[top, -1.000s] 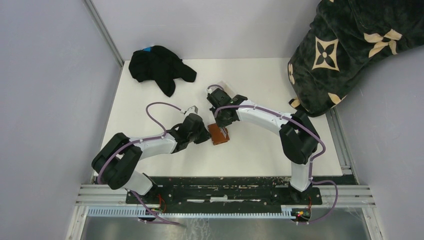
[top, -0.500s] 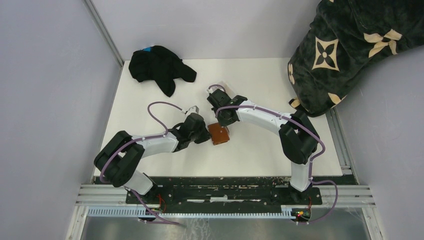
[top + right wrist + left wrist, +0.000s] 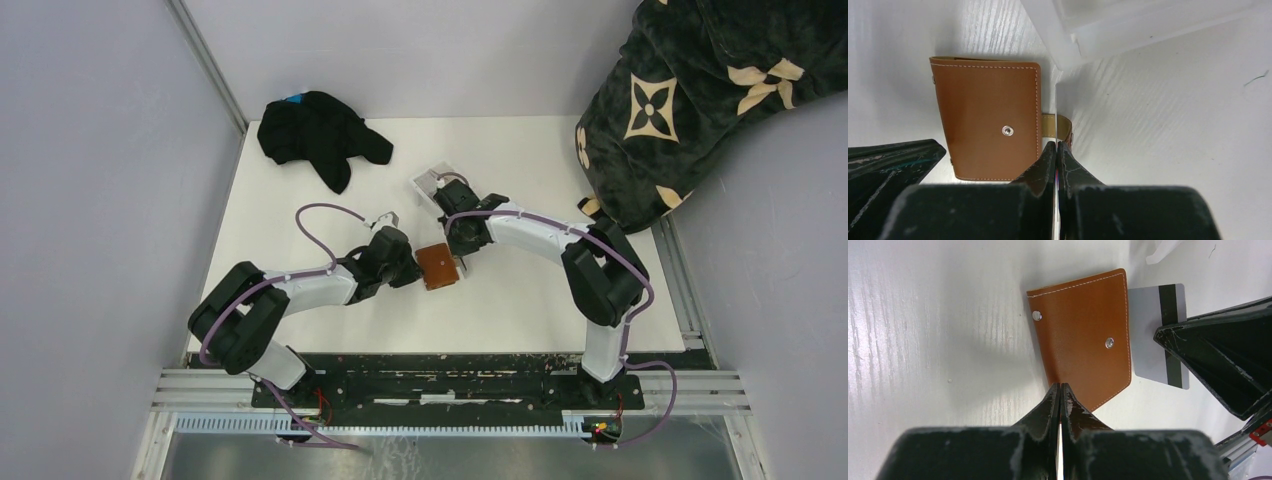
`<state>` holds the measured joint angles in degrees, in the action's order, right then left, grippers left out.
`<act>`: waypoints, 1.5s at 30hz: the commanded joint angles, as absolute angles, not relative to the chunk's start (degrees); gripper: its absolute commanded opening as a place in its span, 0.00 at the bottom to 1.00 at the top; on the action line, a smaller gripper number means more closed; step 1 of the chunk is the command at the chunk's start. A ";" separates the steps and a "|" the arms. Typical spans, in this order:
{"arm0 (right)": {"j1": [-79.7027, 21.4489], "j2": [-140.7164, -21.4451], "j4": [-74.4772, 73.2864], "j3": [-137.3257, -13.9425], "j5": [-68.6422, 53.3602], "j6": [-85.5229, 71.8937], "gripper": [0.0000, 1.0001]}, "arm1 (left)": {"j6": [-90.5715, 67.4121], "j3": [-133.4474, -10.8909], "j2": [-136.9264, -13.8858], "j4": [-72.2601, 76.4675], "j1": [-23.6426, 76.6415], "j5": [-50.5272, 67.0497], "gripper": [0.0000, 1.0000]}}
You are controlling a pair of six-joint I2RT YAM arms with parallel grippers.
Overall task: Put the credit cards into the card holder
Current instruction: Open the card holder at the center of the board.
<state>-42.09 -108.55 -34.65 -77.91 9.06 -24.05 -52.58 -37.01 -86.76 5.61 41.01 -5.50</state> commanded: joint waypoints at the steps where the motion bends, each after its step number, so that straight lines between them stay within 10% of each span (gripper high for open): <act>1: -39.43 -105.02 -27.78 -73.90 2.31 -27.51 0.01 | -50.19 -37.92 -86.49 5.19 41.40 -6.75 0.06; 45: -31.61 -97.59 -11.54 -61.35 -14.40 -35.93 0.01 | -49.38 -35.33 -86.70 4.24 40.83 -7.88 0.05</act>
